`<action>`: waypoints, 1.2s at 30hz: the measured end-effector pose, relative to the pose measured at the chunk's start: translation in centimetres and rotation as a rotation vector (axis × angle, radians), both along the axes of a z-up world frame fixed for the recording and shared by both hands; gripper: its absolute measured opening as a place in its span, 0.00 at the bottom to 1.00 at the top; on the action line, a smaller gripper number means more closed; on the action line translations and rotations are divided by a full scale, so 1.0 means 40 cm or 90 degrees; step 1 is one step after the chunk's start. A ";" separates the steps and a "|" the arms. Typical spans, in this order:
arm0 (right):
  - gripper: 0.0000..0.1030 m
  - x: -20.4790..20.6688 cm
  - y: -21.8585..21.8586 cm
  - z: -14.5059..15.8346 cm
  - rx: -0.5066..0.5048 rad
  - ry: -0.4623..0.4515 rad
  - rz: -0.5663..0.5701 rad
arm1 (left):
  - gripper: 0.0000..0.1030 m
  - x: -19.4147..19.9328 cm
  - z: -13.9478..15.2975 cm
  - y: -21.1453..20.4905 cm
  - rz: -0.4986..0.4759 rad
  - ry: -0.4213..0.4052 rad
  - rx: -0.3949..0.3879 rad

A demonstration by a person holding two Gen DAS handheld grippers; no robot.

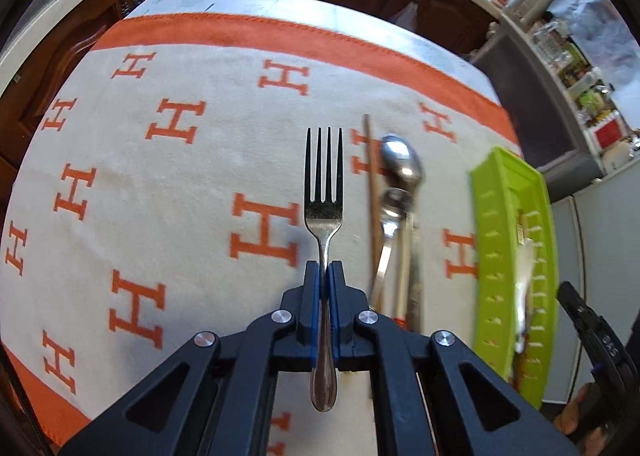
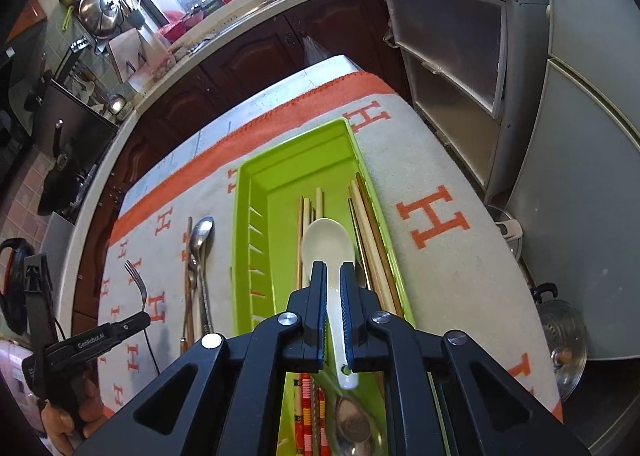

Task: Organize utensils
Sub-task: 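Lower the fork into the tray with the left tool while the right tool releases the white spoon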

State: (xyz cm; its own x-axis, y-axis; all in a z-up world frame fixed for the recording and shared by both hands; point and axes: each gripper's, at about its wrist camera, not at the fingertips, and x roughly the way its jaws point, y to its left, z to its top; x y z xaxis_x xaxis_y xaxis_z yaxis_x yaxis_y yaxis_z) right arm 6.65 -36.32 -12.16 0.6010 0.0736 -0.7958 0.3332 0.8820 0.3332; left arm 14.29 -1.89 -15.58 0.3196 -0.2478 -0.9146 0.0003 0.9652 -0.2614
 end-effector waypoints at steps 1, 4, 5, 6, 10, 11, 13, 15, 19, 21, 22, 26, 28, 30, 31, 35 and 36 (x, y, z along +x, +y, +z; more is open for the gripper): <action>0.07 -0.008 -0.001 0.005 0.003 -0.004 0.000 | 0.02 -0.016 0.018 -0.010 -0.012 0.001 -0.019; 0.07 -0.048 -0.005 0.027 0.016 -0.020 -0.003 | 0.02 -0.040 0.065 -0.057 -0.045 -0.005 -0.050; 0.07 -0.060 -0.005 0.034 0.019 -0.026 -0.004 | 0.02 -0.047 0.087 -0.084 -0.064 -0.009 -0.061; 0.07 -0.074 -0.005 0.042 0.018 -0.032 -0.006 | 0.02 -0.054 0.101 -0.111 -0.080 -0.010 -0.071; 0.07 -0.119 -0.004 0.070 -0.002 -0.049 -0.020 | 0.02 -0.054 0.143 -0.239 -0.150 -0.018 -0.093; 0.07 -0.128 -0.007 0.075 -0.007 -0.051 -0.024 | 0.02 -0.057 0.148 -0.263 -0.161 -0.019 -0.092; 0.07 -0.150 -0.017 0.082 -0.008 -0.053 -0.032 | 0.02 -0.057 0.147 -0.330 -0.190 -0.020 -0.084; 0.07 -0.167 -0.030 0.084 -0.002 -0.054 -0.041 | 0.02 -0.047 0.129 -0.384 -0.209 -0.012 -0.074; 0.07 -0.198 -0.058 0.077 0.004 -0.049 -0.058 | 0.02 -0.028 0.079 -0.463 -0.222 0.000 -0.045; 0.07 -0.212 -0.069 0.073 0.008 -0.047 -0.065 | 0.02 -0.009 0.048 -0.489 -0.218 0.008 -0.036; 0.07 -0.216 -0.071 0.069 0.008 -0.047 -0.068 | 0.02 0.000 0.036 -0.494 -0.215 0.011 -0.032; 0.07 -0.219 -0.071 0.064 -0.005 -0.042 -0.070 | 0.10 0.013 0.014 -0.519 -0.222 0.006 -0.014; 0.07 -0.218 -0.065 0.066 -0.011 -0.042 -0.065 | 0.28 0.005 0.028 -0.518 -0.229 -0.006 -0.018; 0.09 -0.215 -0.055 0.068 -0.016 -0.043 -0.059 | 0.42 -0.011 0.056 -0.509 -0.237 -0.034 -0.014; 0.09 -0.212 -0.050 0.069 -0.017 -0.042 -0.056 | 0.47 -0.021 0.073 -0.504 -0.239 -0.050 -0.008; 0.09 -0.189 -0.024 0.072 -0.022 -0.040 -0.042 | 0.57 -0.056 0.127 -0.469 -0.245 -0.093 0.014; 0.09 -0.186 -0.016 0.073 -0.023 -0.040 -0.037 | 0.59 -0.067 0.141 -0.451 -0.242 -0.103 0.021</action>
